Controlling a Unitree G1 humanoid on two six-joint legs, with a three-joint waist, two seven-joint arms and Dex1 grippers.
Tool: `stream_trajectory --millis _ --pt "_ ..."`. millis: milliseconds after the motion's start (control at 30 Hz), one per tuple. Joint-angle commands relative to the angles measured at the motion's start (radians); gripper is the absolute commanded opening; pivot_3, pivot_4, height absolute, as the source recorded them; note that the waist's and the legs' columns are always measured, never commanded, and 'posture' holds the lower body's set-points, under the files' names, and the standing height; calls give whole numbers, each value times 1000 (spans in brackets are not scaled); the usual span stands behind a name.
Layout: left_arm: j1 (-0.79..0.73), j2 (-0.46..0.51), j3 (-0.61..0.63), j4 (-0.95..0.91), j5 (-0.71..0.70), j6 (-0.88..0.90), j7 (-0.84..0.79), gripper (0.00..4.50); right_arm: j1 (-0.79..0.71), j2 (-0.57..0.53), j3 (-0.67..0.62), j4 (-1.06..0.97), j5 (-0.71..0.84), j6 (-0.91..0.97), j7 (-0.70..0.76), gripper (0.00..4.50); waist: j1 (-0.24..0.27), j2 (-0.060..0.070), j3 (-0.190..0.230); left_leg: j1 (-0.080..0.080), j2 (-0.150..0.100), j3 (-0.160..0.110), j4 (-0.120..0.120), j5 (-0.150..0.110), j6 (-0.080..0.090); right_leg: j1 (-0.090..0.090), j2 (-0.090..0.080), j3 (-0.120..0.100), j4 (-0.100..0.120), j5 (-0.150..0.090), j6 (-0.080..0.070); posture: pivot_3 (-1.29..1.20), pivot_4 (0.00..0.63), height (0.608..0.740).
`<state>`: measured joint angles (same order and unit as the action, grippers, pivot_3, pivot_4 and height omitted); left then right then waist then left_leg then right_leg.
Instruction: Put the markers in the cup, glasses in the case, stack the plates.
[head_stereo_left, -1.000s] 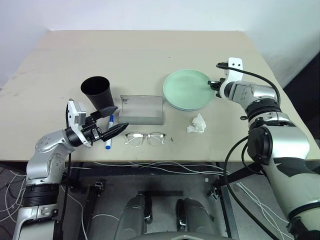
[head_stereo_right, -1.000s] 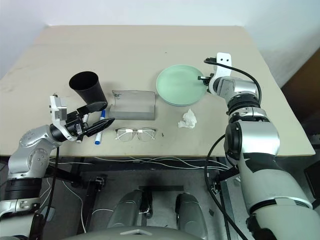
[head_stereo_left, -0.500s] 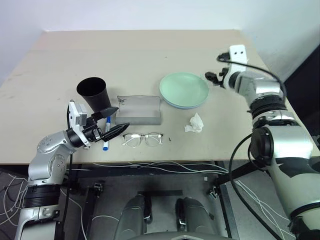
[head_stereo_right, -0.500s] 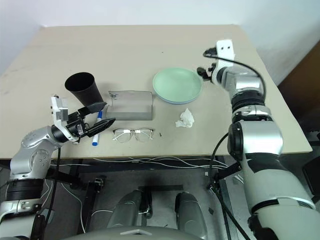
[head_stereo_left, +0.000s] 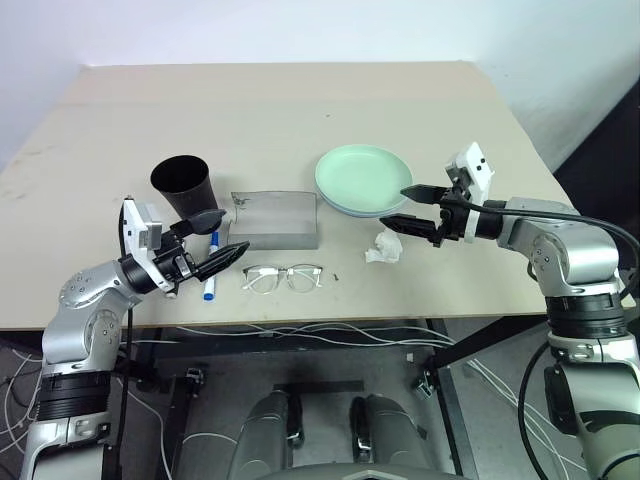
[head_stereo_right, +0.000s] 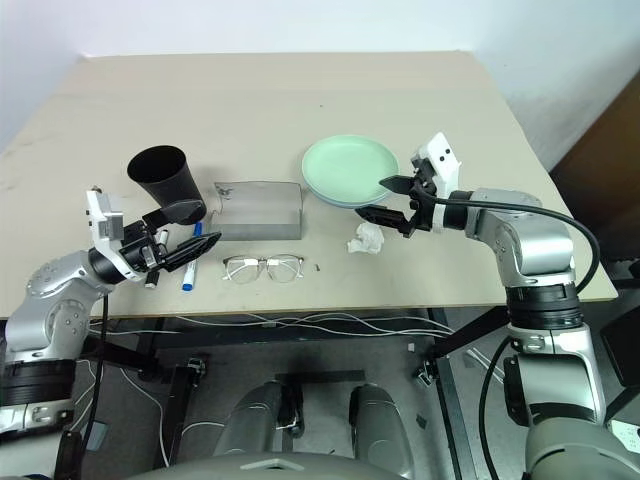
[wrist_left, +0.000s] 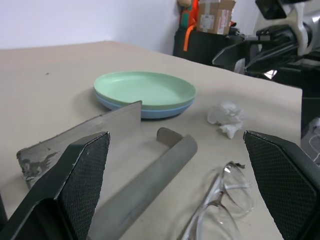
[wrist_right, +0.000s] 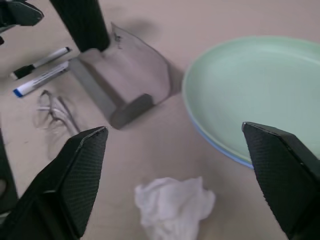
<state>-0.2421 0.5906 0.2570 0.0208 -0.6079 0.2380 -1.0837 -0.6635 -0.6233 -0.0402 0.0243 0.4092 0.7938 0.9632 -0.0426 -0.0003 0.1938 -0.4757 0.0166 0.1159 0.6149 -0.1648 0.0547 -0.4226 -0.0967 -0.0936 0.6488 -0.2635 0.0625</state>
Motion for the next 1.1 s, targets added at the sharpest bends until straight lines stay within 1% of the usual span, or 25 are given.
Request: stream_trajectory --millis 33,100,233,400,533,633,733,833,967,1000,1033,1100 --pt "13 26 42 -47 -25 5 6 4500 7 0 27 -5 14 64 -19 4460 1 0 0 0 0 0 0 0 0 -1 0 0 0 1 -1 0 150 740" --pt "21 30 47 -53 -29 6 9 4500 10 1 49 8 20 89 -9 4460 2 0 0 -1 0 0 -1 0 0 -2 0 0 0 2 -2 0 150 740" --pt "29 32 51 -59 -32 5 18 4500 18 17 94 55 -33 28 -32 4460 3 0 0 -2 0 0 -1 0 0 -3 -1 0 -2 2 -3 0 150 740" --pt "37 31 60 -68 -30 4 27 4500 -2 1 203 127 -114 39 -32 4460 3 0 0 -3 0 1 -1 0 0 -3 -1 0 -3 2 -3 0 150 740" --pt "40 34 66 -70 -32 5 31 4500 -7 -5 226 141 -141 10 -22 4460 1 -1 0 -3 0 1 -1 0 0 -3 -1 1 -4 3 -3 0 150 740" --pt "43 34 70 -70 -30 4 33 4500 -16 3 209 156 -165 -55 -43 3842 2 -1 0 -3 0 1 -1 0 0 -3 -1 1 -3 3 -3 0 150 740" --pt "46 33 71 -71 -30 4 36 4500 -17 -6 190 160 -179 -115 -42 2801 4 0 0 -3 0 1 -2 0 0 -3 -1 1 -3 3 -3 0 150 740" --pt "46 32 72 -70 -31 3 39 4500 -26 -16 162 145 -162 -137 -24 1726 4 0 0 -3 0 2 -2 0 -1 -4 -1 1 -4 3 -3 0 150 740" --pt "52 33 81 -69 -34 1 43 4500 -60 -35 110 91 -105 -118 19 330 3 0 0 -3 0 2 -2 0 -1 -4 -1 1 -4 3 -3 0 150 740" --pt "54 34 83 -69 -34 1 42 4500 -96 -22 82 104 -81 -100 10 14 3 0 0 -3 0 2 -2 0 -1 -4 -1 1 -4 3 -3 0 150 740" --pt "56 34 85 -70 -35 1 42 4500 -122 -12 63 113 -64 -86 2 14 0 0 0 -3 0 2 -2 0 -1 -4 -1 1 -4 3 -3 0 150 740" --pt "64 33 86 -72 -31 -3 43 4500 -228 35 7 216 -46 -97 -61 14 -5 0 0 -3 0 2 -2 0 -1 -5 -1 1 -3 3 -3 0 150 740"
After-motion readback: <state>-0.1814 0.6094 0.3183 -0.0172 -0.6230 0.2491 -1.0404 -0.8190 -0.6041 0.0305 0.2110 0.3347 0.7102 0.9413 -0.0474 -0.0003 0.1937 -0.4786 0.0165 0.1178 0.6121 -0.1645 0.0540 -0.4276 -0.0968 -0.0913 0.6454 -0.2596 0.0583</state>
